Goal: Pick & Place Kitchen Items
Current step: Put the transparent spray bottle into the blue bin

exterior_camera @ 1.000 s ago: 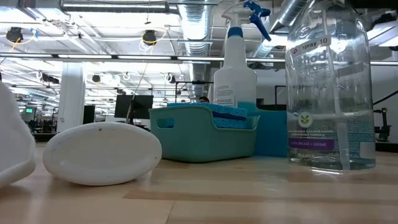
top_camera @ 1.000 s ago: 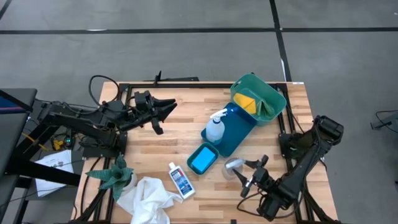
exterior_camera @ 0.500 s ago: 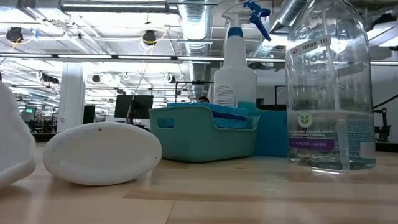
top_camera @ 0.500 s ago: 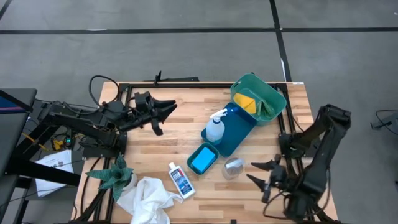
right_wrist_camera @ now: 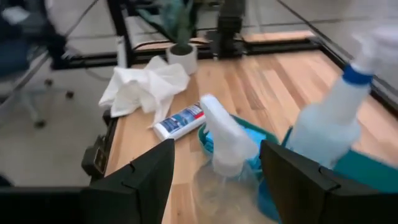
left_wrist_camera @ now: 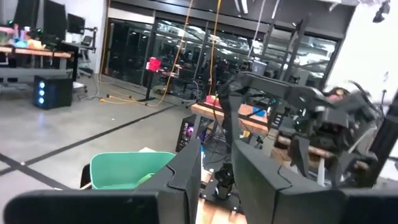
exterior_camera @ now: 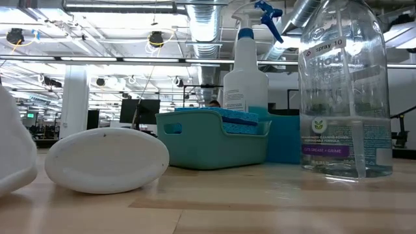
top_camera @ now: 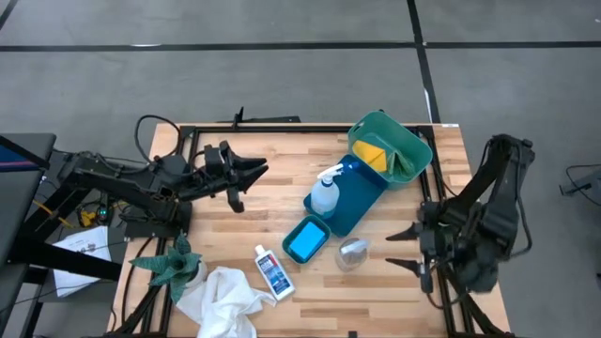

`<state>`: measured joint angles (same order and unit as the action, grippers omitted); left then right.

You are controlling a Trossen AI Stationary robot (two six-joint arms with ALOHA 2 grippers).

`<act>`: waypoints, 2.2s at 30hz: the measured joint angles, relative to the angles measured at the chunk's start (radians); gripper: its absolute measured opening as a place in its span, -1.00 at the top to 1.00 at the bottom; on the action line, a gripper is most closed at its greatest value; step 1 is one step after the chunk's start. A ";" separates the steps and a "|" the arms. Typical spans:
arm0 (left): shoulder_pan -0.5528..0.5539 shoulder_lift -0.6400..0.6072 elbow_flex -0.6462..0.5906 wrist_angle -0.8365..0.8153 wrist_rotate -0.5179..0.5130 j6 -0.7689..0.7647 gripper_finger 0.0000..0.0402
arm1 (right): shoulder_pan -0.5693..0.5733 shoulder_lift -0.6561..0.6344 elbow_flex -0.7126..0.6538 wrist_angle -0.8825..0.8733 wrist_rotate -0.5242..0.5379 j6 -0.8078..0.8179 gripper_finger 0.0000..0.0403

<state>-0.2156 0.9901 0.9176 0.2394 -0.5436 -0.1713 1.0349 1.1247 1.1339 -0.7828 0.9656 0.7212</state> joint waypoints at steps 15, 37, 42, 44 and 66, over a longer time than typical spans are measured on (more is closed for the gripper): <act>-0.029 0.000 0.000 0.033 -0.018 0.117 0.56 | -0.372 -0.021 0.077 0.175 -0.512 -0.450 -0.04; -0.028 -0.040 0.000 0.117 -0.018 0.298 0.56 | -0.512 0.271 0.348 -0.174 -0.786 -0.459 0.09; -0.028 -0.040 0.000 0.117 -0.018 0.297 0.56 | -0.512 0.293 0.348 -0.202 -0.785 -0.459 -0.03; -0.028 -0.040 0.000 0.117 -0.018 0.298 0.56 | -0.513 0.297 0.349 -0.221 -0.784 -0.459 -0.07; -0.028 -0.040 0.000 0.082 -0.017 0.298 0.56 | -0.551 0.358 0.346 -0.294 -0.812 -0.454 0.00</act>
<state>-0.2436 0.9504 0.9180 0.3214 -0.5610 0.1265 0.4839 1.4830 1.4796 -1.0770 0.1539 0.2669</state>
